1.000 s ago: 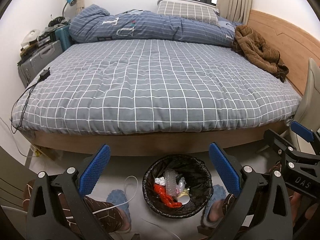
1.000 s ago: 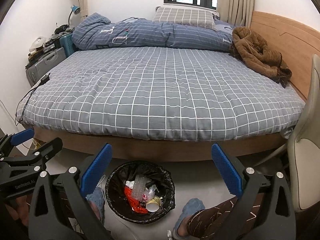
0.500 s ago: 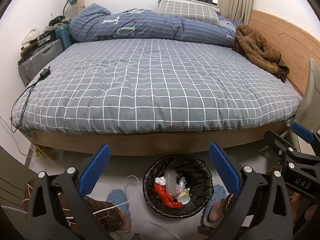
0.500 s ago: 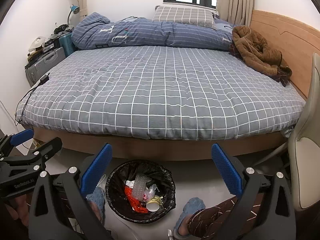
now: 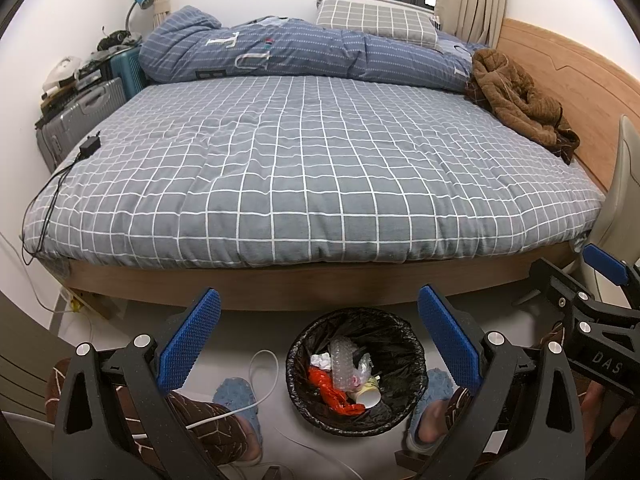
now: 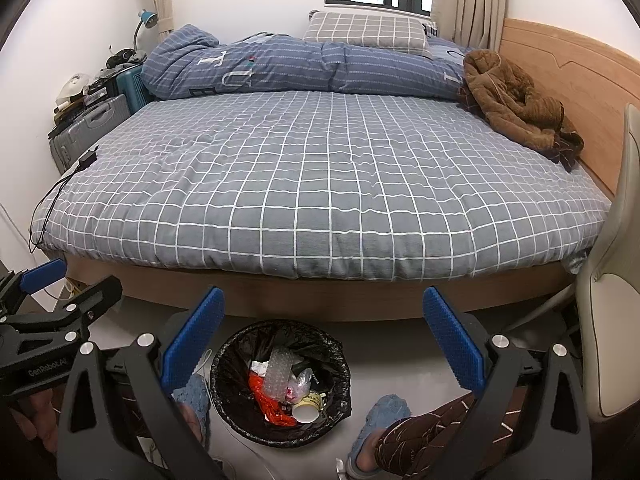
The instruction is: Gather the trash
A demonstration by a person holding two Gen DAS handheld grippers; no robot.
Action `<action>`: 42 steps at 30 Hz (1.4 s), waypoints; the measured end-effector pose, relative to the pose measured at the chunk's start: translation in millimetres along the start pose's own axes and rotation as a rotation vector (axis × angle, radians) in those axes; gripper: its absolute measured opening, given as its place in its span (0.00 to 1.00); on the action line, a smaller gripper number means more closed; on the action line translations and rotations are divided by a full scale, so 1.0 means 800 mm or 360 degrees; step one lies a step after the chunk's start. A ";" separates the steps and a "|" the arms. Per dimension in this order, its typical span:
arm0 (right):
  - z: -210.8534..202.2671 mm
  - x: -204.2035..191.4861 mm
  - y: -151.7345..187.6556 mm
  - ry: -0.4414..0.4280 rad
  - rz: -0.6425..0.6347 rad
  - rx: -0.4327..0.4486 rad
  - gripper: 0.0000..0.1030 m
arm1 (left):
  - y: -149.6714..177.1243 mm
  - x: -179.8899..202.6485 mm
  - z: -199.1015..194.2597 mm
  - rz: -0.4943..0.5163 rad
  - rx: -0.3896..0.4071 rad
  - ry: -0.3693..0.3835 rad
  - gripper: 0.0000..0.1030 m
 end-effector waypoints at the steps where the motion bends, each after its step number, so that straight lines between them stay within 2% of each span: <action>1: 0.000 0.000 0.001 0.0000 -0.0001 0.0000 0.92 | 0.000 0.000 0.000 -0.0001 -0.0001 0.0000 0.94; 8: 0.000 0.000 0.000 0.0000 0.0000 0.0002 0.93 | 0.002 0.000 0.005 0.0019 -0.0003 -0.0061 0.94; 12: 0.001 -0.001 0.000 -0.0002 0.0002 0.0000 0.93 | 0.003 0.000 0.005 0.0006 -0.0017 -0.0033 0.94; 21: 0.001 0.000 0.000 -0.0001 -0.0001 -0.0001 0.93 | 0.004 -0.002 0.004 0.0022 -0.0015 -0.0069 0.94; 42: 0.004 -0.002 0.004 -0.0001 0.0000 -0.0005 0.93 | 0.007 -0.001 0.006 0.0029 -0.0029 -0.0054 0.94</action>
Point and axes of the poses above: each gripper's, at about its wrist camera, not at the fingertips, and z roughly the way its jaws point, x to its right, y to its underside, the point moved 9 cm from there along z, roughly the way its jaws point, and after that the axes turned 2 degrees about -y, right-handed, at the moved point
